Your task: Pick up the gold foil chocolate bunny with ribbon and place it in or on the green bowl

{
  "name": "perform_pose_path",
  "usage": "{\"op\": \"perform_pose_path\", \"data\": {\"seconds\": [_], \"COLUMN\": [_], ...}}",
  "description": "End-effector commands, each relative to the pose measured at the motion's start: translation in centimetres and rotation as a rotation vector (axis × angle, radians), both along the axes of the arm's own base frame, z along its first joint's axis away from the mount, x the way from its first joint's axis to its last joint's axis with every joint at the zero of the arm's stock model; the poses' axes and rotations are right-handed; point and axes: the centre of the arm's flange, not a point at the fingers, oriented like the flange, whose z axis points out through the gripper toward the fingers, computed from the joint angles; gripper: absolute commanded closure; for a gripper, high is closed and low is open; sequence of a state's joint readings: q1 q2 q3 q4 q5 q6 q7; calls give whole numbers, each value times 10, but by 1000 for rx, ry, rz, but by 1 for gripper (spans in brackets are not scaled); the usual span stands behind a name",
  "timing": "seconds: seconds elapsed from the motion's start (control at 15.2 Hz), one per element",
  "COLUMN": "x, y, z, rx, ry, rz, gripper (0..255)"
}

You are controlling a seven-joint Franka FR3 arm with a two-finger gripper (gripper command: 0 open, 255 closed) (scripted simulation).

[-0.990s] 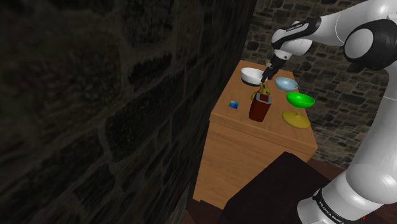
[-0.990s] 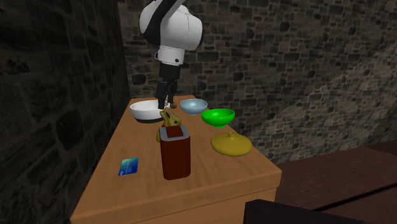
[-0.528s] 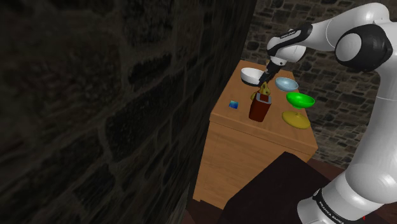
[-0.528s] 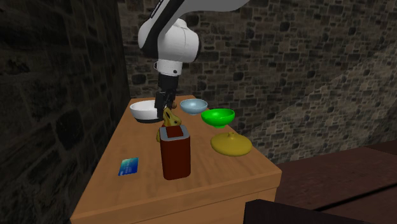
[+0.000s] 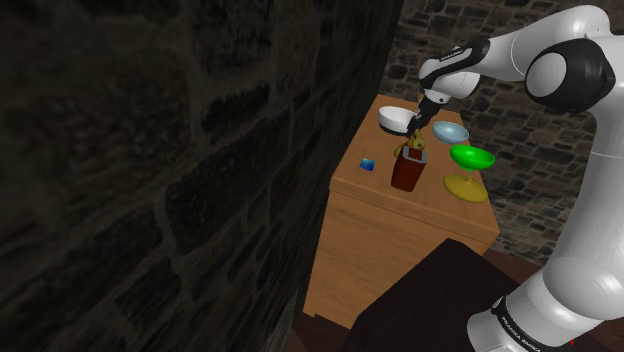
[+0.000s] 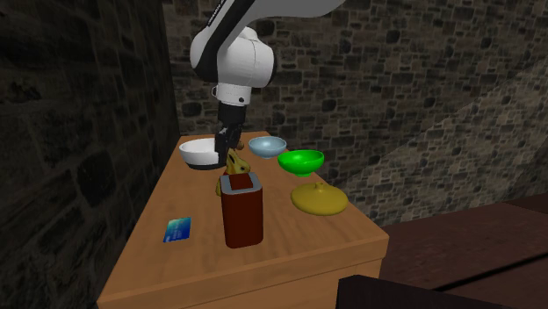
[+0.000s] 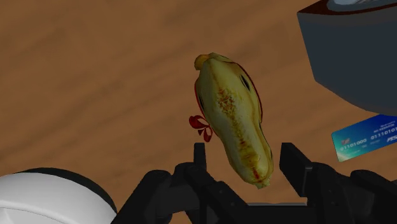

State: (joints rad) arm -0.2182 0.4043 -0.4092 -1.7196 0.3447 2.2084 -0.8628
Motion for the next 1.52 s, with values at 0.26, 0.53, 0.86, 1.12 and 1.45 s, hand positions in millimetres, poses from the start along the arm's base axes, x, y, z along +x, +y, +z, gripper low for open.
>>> {"op": "perform_pose_path", "data": {"seconds": [0.26,0.53,0.86,1.12,1.45], "x": [0,0,0,0,0], "y": [0,0,0,0,0], "z": [0,0,26,47,74], "rx": [0,0,0,0,0], "ry": [0,0,0,0,0], "rz": [0,0,0,0,0], "gripper": [255,255,255,255,255]}}
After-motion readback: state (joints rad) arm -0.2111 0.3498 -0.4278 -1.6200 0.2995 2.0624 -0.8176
